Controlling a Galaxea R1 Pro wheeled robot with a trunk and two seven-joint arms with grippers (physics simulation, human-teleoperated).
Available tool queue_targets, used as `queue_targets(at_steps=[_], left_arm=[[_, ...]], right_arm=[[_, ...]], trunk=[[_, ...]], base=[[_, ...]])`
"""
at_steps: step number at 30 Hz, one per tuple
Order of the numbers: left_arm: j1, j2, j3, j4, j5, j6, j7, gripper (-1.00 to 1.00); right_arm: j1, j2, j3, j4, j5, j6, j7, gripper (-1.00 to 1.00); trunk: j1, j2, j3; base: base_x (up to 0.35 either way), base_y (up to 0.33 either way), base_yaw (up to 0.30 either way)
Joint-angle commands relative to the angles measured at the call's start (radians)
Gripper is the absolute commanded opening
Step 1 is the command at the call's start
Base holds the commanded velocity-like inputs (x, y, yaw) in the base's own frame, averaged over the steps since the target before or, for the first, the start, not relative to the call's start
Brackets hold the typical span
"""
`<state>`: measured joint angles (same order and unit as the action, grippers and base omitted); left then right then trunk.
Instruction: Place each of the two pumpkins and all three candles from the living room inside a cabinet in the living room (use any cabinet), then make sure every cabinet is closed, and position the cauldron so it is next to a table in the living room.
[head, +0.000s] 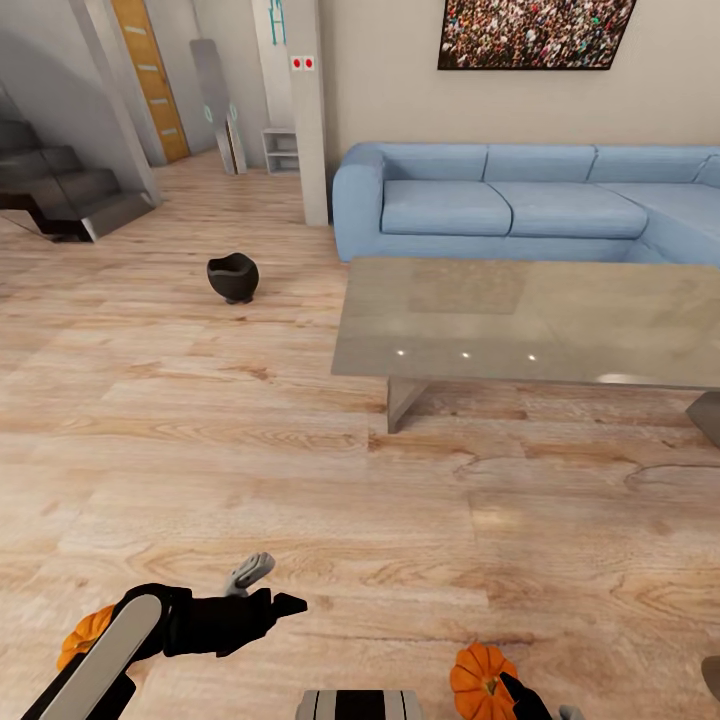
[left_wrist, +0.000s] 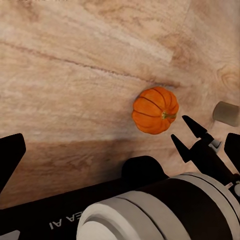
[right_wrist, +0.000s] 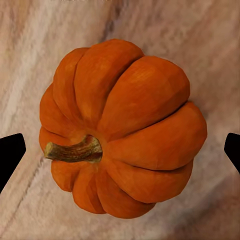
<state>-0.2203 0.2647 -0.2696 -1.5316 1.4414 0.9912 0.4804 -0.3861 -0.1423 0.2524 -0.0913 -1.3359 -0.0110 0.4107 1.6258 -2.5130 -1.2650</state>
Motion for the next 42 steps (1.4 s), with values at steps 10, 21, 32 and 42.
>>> queue_targets(at_steps=[10,21,32,42], left_arm=[[-0.001,0.002,0.002,-0.001,0.011,0.000,0.010,1.00],[-0.001,0.003,0.003,-0.001,0.011,0.000,0.010,1.00],[-0.001,0.003,0.003,-0.001,0.011,0.000,0.010,1.00],[-0.001,0.004,0.003,-0.001,0.011,0.000,0.010,1.00]], right_arm=[[0.000,0.000,0.008,0.001,-0.011,0.000,0.003,1.00],[0.000,0.000,0.008,0.001,-0.012,0.000,0.014,1.00],[0.000,-0.001,0.008,0.001,-0.014,0.000,0.017,1.00],[0.000,-0.004,0.007,0.000,-0.016,0.000,0.027,1.00]], trunk=[[0.000,0.000,-0.001],[0.002,-0.001,-0.016],[0.002,-0.001,-0.016],[0.002,-0.001,-0.016]], base=[[0.001,0.000,0.000],[0.000,0.000,0.000],[0.000,0.000,0.000],[0.000,0.000,0.000]])
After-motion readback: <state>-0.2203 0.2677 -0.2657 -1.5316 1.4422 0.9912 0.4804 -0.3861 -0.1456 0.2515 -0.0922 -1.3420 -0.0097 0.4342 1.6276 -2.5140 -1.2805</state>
